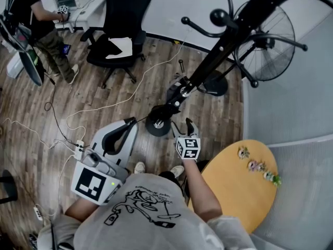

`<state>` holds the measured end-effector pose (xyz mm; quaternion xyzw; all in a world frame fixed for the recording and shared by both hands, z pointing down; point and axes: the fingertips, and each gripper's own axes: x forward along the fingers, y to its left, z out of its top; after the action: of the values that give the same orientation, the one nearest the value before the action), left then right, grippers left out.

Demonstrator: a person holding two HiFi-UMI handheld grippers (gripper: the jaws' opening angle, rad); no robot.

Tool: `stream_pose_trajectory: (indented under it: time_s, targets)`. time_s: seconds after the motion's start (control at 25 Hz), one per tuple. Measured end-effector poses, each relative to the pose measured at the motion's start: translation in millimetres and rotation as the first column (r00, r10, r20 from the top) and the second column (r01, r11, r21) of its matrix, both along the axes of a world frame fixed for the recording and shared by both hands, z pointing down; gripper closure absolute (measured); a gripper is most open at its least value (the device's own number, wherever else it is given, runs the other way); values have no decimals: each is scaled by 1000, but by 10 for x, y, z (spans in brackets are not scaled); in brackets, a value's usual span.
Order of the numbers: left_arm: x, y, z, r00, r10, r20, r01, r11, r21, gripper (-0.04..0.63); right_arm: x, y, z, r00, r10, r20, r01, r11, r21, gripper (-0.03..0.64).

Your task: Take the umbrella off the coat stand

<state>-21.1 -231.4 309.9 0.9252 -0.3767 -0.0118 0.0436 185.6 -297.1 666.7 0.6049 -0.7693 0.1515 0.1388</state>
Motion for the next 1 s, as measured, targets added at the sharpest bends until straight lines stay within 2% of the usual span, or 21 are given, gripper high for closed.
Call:
stream_pose_trajectory:
  time_s: [0.12,0.36,0.52,1.0]
  targets:
    - [1,-9,33,1000,-1,-2,1,1000,-18,586,11,-91,124,1000,1,0,-1,1000,-21,295]
    - [-8,-65,7,1000,-12,10,12,1000,6,586,14,-255,396,1000,-5,-1,5,997,-80,285]
    - [-20,-63,72,1000,-14,7,15,999,-31,586,18,-344,563,1000,-11,-7,10,992,-126,273]
    - [-43,-147,144,999,-34,21,35,998,-55,586,-14,-595,914,999,-34,-6,32,977,-212,245]
